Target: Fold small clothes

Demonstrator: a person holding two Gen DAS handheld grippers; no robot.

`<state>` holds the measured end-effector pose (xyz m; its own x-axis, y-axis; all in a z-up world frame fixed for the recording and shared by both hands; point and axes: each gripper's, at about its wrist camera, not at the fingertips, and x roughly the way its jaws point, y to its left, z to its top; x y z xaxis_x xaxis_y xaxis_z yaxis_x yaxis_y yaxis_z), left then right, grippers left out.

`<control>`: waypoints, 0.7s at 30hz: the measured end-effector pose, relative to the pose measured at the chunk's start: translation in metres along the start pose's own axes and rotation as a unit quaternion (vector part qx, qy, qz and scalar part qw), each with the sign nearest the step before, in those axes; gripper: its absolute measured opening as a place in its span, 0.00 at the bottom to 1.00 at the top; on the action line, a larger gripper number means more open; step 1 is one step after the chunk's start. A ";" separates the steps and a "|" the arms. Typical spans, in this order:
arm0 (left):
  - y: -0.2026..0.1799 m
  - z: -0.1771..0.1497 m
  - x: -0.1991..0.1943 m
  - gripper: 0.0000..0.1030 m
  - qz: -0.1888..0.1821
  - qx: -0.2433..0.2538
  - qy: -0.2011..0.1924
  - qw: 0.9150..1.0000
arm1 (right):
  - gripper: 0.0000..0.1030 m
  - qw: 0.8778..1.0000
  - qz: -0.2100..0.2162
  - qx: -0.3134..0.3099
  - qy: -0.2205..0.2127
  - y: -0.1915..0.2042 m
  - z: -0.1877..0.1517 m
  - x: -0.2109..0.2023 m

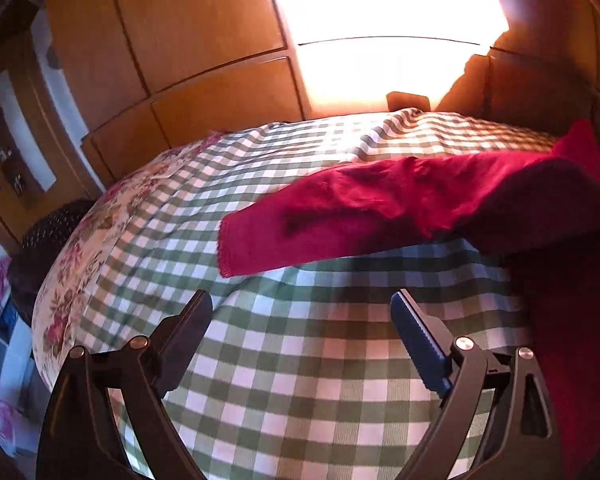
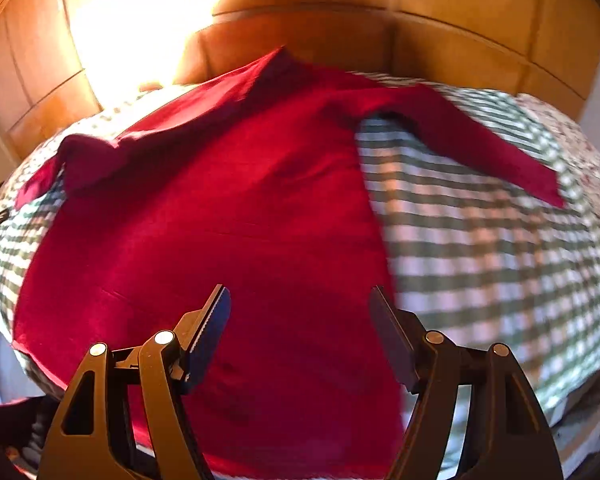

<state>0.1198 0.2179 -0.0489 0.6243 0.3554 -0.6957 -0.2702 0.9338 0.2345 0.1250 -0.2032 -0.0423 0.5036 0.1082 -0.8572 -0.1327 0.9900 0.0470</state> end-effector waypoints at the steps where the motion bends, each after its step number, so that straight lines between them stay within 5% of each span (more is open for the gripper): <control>1: -0.008 0.002 0.007 0.88 0.009 0.027 -0.006 1.000 | 0.68 1.000 0.012 -0.002 0.004 0.008 0.005 0.006; 6: -0.028 0.015 0.053 0.86 0.047 0.088 -0.005 0.995 | 0.68 0.998 0.058 -0.010 0.018 0.046 0.031 0.031; 8: -0.023 0.025 0.069 0.64 0.038 0.078 0.014 0.996 | 0.68 0.997 0.074 -0.011 0.020 0.058 0.042 0.044; 10: -0.014 0.031 0.077 0.03 0.013 0.065 0.032 0.997 | 0.68 0.996 0.081 -0.013 0.021 0.068 0.051 0.057; 15: 0.030 0.045 0.041 0.04 -0.072 -0.042 0.013 0.996 | 0.66 0.994 0.089 -0.059 0.023 0.100 0.078 0.093; 21: 0.112 0.059 -0.019 0.03 -0.166 -0.168 0.022 0.972 | 0.57 0.992 0.082 -0.086 -0.029 0.139 0.163 0.129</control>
<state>0.1210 0.3178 0.0309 0.6881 0.0289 -0.7251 -0.2881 0.9280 -0.2365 0.3107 -0.0365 -0.0624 0.5102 0.2762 -0.8145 -0.3585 0.9291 0.0905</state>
